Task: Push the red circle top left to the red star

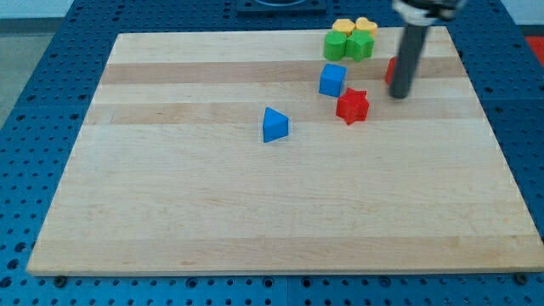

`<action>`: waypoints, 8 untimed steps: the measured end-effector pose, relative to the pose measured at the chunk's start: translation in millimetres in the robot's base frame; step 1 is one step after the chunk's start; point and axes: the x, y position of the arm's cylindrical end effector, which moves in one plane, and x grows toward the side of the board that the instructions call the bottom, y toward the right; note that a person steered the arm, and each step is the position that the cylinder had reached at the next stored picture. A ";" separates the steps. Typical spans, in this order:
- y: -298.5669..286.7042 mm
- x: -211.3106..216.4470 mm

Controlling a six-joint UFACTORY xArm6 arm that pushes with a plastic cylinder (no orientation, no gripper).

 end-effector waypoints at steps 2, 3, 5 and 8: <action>38.4 -69.4; 38.4 -70.1; 4.3 -50.1; -51.3 -42.4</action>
